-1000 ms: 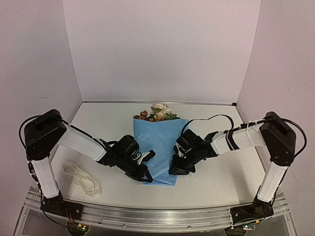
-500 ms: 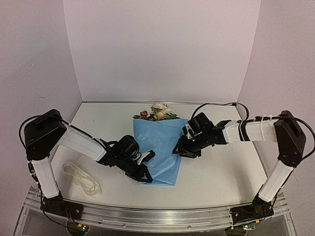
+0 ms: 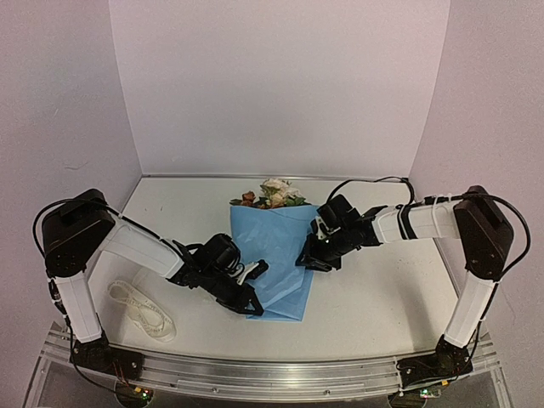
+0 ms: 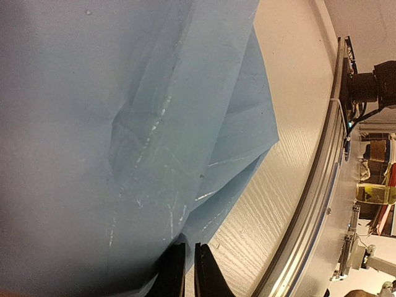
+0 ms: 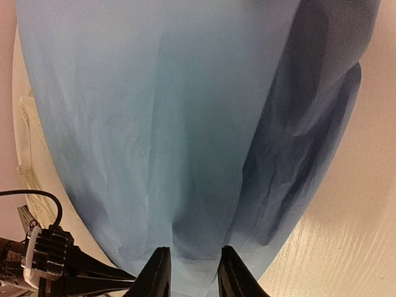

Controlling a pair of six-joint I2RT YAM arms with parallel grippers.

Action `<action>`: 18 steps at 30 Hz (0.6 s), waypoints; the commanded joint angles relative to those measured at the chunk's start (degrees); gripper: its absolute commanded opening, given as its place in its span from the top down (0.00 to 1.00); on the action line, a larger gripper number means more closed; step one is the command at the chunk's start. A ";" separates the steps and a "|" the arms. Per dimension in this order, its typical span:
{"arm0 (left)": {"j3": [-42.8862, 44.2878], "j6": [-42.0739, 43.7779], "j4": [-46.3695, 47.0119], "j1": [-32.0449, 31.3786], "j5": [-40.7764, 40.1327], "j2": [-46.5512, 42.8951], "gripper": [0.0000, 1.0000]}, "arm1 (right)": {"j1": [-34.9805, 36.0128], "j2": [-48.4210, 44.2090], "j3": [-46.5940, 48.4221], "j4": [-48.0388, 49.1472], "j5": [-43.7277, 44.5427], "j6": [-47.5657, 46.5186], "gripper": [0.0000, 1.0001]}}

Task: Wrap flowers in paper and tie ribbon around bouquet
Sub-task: Adjust the two-thirds folded wrapping paper at the center of the board.

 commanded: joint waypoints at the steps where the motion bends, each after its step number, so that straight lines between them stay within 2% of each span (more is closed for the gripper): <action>1: 1.91 0.82 0.09 -0.20 0.37 -0.37 0.93 | -0.06 -0.51 0.37 0.74 0.26 -0.31 0.92; 3: 1.68 0.65 0.24 -0.19 0.28 -0.66 0.93 | -0.04 -0.77 0.29 0.75 -0.08 -0.22 1.00; 10: 1.18 -0.13 1.40 -0.14 0.64 -2.07 0.87 | 1.41 -8.24 -7.11 1.13 5.57 -1.89 1.00; 13: 0.22 -0.81 2.78 -0.01 1.33 -3.91 0.82 | 2.53 -10.73 -10.03 0.88 8.35 -2.90 1.00; 18: -0.75 -2.31 4.98 0.81 2.43 -5.35 0.76 | 3.46 -9.53 -10.56 0.55 9.16 -3.30 1.00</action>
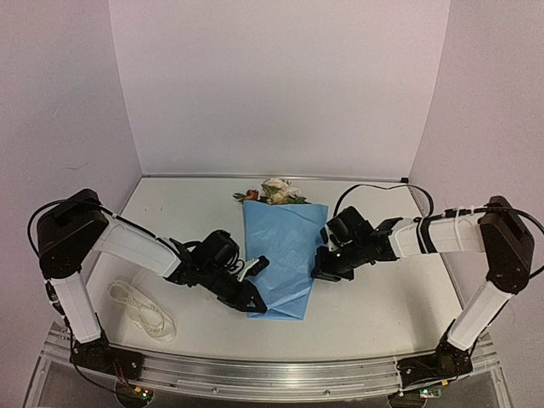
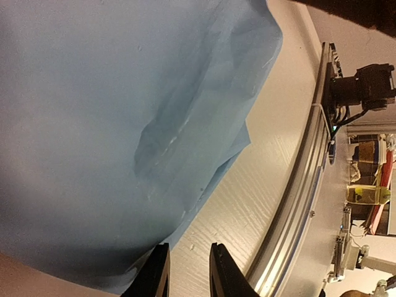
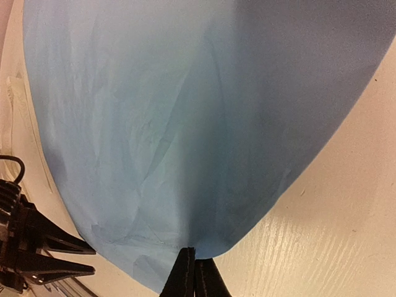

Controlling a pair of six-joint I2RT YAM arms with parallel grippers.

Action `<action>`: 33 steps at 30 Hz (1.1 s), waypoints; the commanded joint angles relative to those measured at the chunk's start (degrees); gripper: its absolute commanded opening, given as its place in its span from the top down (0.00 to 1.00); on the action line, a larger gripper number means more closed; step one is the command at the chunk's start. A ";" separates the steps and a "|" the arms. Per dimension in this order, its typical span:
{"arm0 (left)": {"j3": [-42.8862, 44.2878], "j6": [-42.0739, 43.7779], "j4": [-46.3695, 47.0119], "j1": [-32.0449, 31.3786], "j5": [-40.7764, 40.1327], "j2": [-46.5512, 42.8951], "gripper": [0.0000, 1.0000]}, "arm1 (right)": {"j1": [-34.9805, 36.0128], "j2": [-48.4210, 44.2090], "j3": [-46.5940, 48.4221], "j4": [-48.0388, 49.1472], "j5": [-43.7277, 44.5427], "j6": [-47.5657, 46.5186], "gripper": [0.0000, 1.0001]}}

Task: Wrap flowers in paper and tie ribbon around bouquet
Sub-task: Adjust the two-thirds folded wrapping paper at the center of the board.

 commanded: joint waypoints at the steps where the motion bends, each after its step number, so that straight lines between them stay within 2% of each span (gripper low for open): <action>1: -0.54 -1.48 4.46 0.87 1.76 -3.33 0.75 | 0.67 0.36 -0.07 0.09 2.89 -1.35 1.00; 4: -0.25 -2.34 5.34 1.17 1.60 -2.42 0.75 | 0.83 1.67 0.40 0.20 3.39 -1.86 1.00; 14: 2.15 -2.54 1.74 1.69 -2.21 4.87 0.82 | 0.88 4.13 0.63 -0.48 4.73 -3.36 1.00; 20: 3.00 -2.03 -1.21 1.70 -3.53 6.53 0.83 | 1.12 1.38 1.27 -3.29 3.56 -3.28 1.00; 21: 3.12 -1.86 -1.74 1.70 -3.70 6.67 0.83 | 1.20 0.42 1.48 -4.14 3.31 -3.43 0.99; 24: 3.09 -1.50 -2.16 1.70 -3.78 6.90 0.83 | 1.60 -3.31 2.00 -6.30 1.89 -3.80 0.86; 27: 3.16 -1.29 -2.35 1.70 -3.43 7.31 0.83 | 2.14 -6.44 3.39 -7.78 -0.95 -3.96 0.79; 30: 3.28 -0.96 -2.55 1.72 -3.35 7.59 0.84 | 2.92 -6.66 5.63 -7.73 -4.10 -3.15 0.77; 33: 3.46 -0.81 -2.49 1.70 -3.19 7.75 0.84 | 3.65 -3.03 8.49 -5.60 -8.25 -1.00 0.79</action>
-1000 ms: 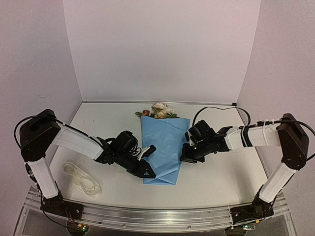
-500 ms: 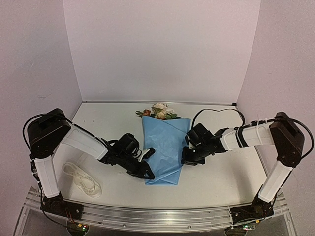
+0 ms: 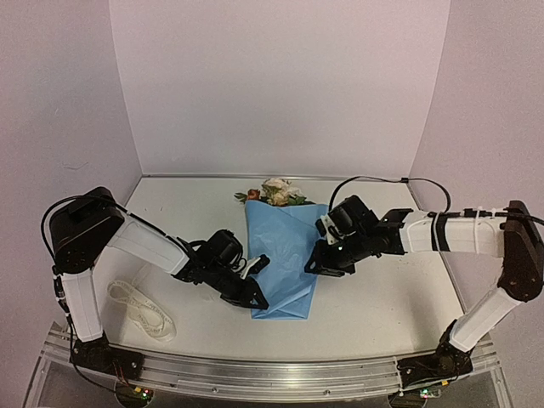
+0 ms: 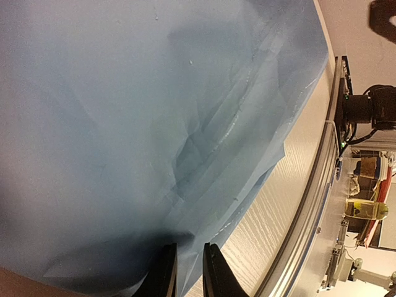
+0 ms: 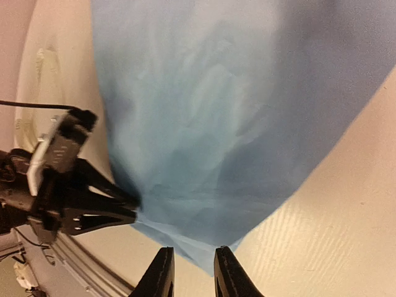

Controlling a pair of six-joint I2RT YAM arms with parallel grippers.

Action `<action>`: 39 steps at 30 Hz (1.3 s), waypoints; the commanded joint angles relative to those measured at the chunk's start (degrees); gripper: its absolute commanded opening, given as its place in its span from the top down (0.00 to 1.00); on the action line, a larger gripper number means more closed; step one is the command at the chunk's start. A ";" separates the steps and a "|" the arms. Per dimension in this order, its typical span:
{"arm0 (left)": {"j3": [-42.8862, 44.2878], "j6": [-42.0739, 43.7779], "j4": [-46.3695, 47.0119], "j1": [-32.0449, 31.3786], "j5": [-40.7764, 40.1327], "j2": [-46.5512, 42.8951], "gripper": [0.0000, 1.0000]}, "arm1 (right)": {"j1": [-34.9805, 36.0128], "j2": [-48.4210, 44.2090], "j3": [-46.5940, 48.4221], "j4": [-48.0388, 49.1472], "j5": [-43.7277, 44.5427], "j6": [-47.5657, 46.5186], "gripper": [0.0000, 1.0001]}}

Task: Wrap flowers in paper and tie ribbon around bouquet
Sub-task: Adjust the two-thirds folded wrapping paper at the center of the board, then press the fold line on the folded bouquet.

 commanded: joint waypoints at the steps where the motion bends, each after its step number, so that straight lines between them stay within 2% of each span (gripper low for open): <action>1: 0.73 1.18 -3.52 0.10 -3.09 2.50 0.84 | 1.25 4.09 5.54 2.75 -7.75 3.27 0.81; 4: 0.92 1.44 -3.83 0.11 -3.11 2.38 0.84 | 1.28 8.89 6.32 7.72 -10.89 7.42 0.85; 9: 1.05 1.84 -4.24 0.10 -3.02 1.83 0.84 | 1.80 15.40 2.30 21.81 -12.71 15.43 0.89; 16: 0.60 1.65 -3.98 0.11 -2.89 1.76 0.84 | 4.10 18.56 -5.42 32.31 -9.38 18.86 0.91; 23: 0.45 0.77 -2.91 0.11 -1.82 1.80 0.84 | 4.53 20.42 -11.44 33.55 -5.79 16.41 0.92; 29: 1.12 -2.12 -0.11 0.42 -0.40 1.14 0.75 | 4.51 22.00 -13.90 33.11 -3.07 15.41 0.93; 39: 2.76 -9.84 3.92 7.55 -0.29 6.36 0.73 | 4.58 22.59 -14.56 31.81 -2.92 14.92 0.94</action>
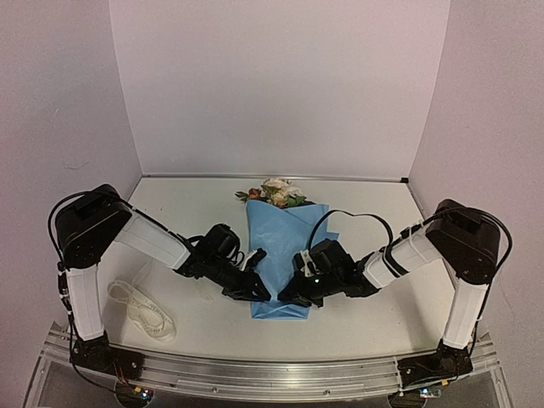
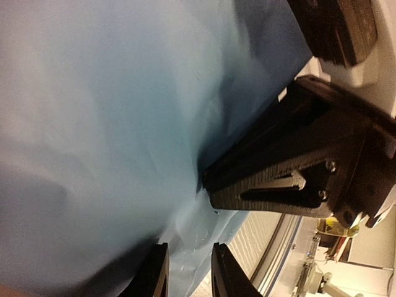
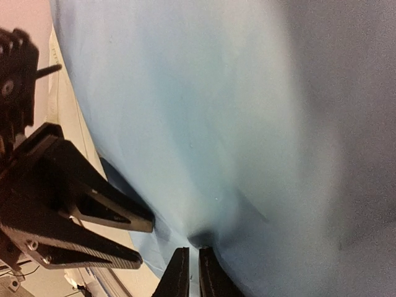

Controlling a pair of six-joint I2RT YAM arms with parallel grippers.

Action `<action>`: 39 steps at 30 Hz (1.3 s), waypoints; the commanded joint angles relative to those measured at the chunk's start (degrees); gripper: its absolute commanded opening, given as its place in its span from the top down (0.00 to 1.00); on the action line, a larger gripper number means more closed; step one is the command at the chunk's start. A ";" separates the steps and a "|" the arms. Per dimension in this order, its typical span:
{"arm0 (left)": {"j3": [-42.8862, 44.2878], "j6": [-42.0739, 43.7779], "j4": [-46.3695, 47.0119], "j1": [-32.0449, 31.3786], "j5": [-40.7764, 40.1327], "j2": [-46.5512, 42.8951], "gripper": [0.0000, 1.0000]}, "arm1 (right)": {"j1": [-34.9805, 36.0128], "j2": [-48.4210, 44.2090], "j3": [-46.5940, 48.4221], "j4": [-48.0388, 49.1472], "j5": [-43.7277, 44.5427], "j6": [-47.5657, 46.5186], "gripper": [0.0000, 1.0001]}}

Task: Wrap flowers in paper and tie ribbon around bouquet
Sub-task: Press the fold line on the folded bouquet.

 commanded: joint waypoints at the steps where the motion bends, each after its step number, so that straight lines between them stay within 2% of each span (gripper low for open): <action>1: 1.69 -3.57 -0.25 4.30 -5.15 3.71 0.73 | 0.14 3.84 -2.55 -9.08 5.75 -1.59 0.93; 15: 12.78 -6.93 -8.10 12.02 -10.19 8.65 0.71 | 0.09 2.24 -4.08 -9.87 5.85 -3.05 0.94; 39: 46.37 -2.29 -24.84 25.13 -9.27 26.79 0.70 | 0.12 1.81 -4.51 -9.72 5.16 -3.40 0.94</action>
